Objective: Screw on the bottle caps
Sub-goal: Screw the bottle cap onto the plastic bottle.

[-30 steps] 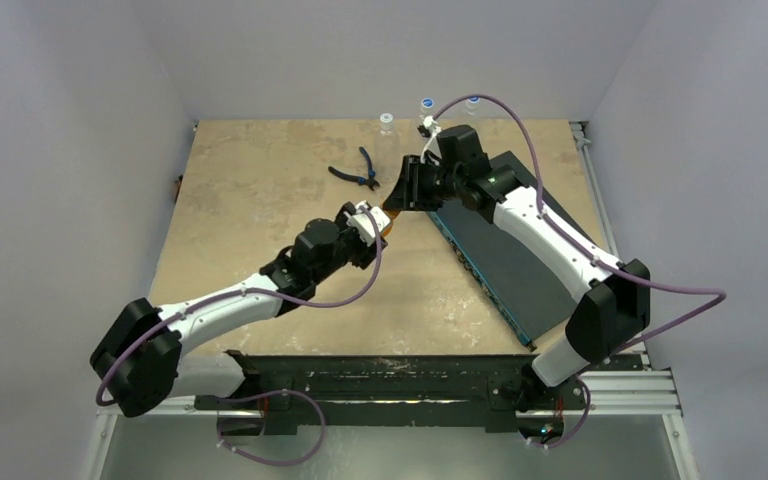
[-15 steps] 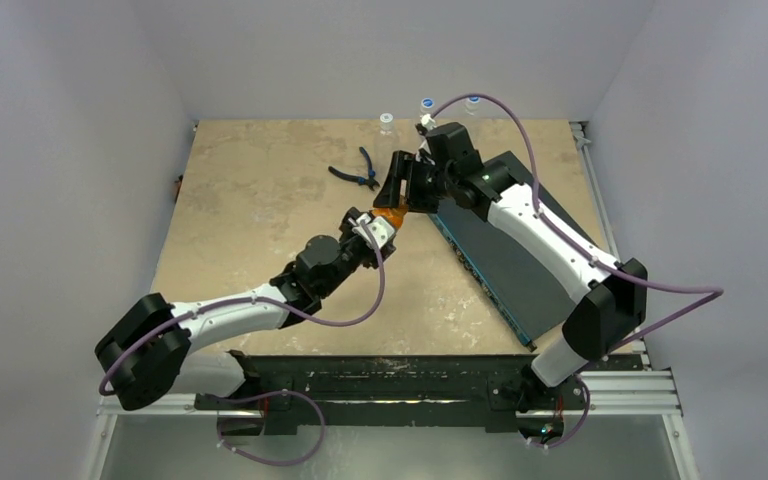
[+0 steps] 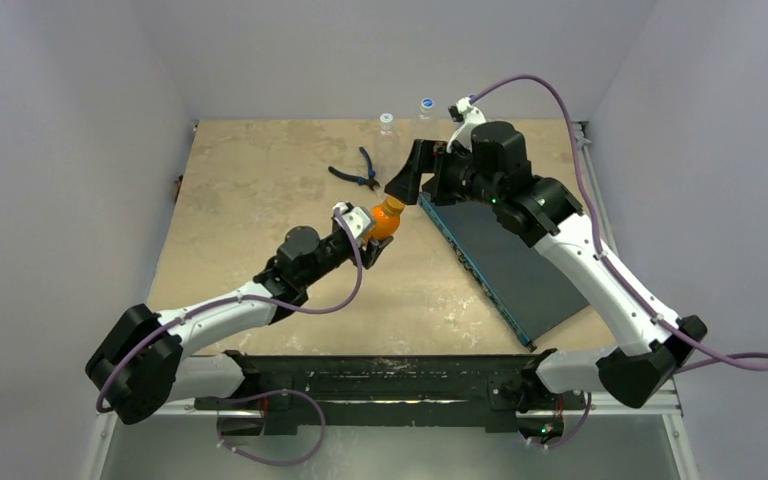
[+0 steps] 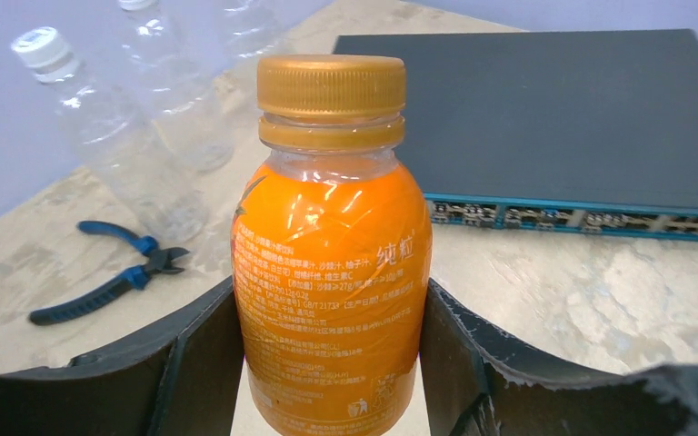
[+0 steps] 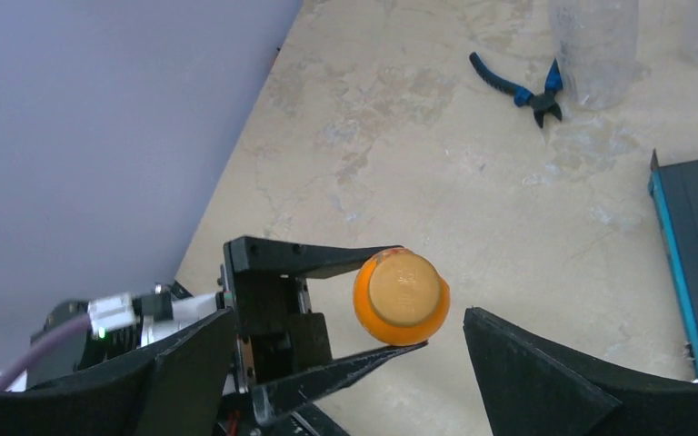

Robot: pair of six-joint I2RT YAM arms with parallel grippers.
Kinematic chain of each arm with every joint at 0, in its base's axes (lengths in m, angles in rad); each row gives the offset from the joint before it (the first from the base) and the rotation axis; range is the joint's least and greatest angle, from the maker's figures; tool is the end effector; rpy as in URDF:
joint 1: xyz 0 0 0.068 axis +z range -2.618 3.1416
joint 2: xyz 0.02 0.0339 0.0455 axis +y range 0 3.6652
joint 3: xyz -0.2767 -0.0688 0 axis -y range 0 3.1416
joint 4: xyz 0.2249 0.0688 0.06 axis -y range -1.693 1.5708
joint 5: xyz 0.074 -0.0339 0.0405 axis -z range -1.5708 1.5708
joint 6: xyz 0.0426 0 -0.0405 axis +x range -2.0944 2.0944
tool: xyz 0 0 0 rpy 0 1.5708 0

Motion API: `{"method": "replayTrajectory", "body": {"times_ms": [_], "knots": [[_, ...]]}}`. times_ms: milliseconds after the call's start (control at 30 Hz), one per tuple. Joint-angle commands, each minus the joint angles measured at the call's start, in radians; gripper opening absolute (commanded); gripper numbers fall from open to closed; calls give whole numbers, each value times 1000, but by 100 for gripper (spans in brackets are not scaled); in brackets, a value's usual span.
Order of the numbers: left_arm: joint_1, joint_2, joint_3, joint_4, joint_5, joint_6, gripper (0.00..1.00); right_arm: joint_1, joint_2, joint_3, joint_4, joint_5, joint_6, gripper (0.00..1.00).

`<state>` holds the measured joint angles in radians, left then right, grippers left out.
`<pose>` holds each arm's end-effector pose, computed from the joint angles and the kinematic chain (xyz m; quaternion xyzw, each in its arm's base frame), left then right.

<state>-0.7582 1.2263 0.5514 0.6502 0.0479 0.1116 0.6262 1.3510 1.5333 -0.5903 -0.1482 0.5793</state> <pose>0.1846 -0.1776 0.2774 0.3167 0.6419 -0.2380 0.6565 0.2204 0.1672 0.4372 -0.0602 0.8322 0.3615 0.4161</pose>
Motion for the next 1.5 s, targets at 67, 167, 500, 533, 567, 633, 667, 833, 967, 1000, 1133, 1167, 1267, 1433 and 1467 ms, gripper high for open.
{"method": "replayTrajectory", "body": {"times_ms": [67, 167, 500, 533, 567, 633, 667, 833, 967, 1000, 1133, 1167, 1267, 1433, 1467], "knots": [[131, -15, 138, -159, 546, -159, 7, -25, -72, -40, 62, -112, -258, 99], [174, -31, 172, -229, 704, -165, 7, -25, -88, -22, 43, -226, -364, 97], [211, -110, 258, -515, 910, -46, 8, -25, -141, -67, -44, -453, -497, 82], [211, -114, 257, -522, 921, -46, 8, -25, -139, -65, -57, -459, -506, 80], [211, -118, 258, -527, 933, -48, 8, -25, -137, -66, -72, -462, -521, 79], [211, -122, 263, -542, 945, -49, 8, -25, -135, -71, -92, -489, -536, 77], [211, -126, 265, -551, 947, -47, 8, -24, -134, -74, -97, -498, -542, 77], [211, -133, 272, -594, 955, -24, 8, -14, -132, -69, -122, -525, -566, 76], [211, -130, 275, -603, 962, -18, 8, 10, -100, -43, -178, -483, -604, 73], [211, -131, 274, -603, 961, -18, 8, 20, -91, -39, -190, -460, -616, 72], [211, -138, 285, -628, 957, -3, 8, 37, -72, -32, -204, -398, -615, 72], [211, -139, 286, -634, 954, 0, 8, 40, -64, -28, -207, -390, -616, 72], [211, -139, 290, -644, 951, 7, 8, 49, -53, -15, -208, -396, -617, 69], [211, -136, 288, -649, 947, 12, 8, 54, -40, -3, -206, -381, -612, 58], [211, -135, 289, -649, 945, 12, 8, 55, -39, -2, -202, -383, -608, 54]]}}
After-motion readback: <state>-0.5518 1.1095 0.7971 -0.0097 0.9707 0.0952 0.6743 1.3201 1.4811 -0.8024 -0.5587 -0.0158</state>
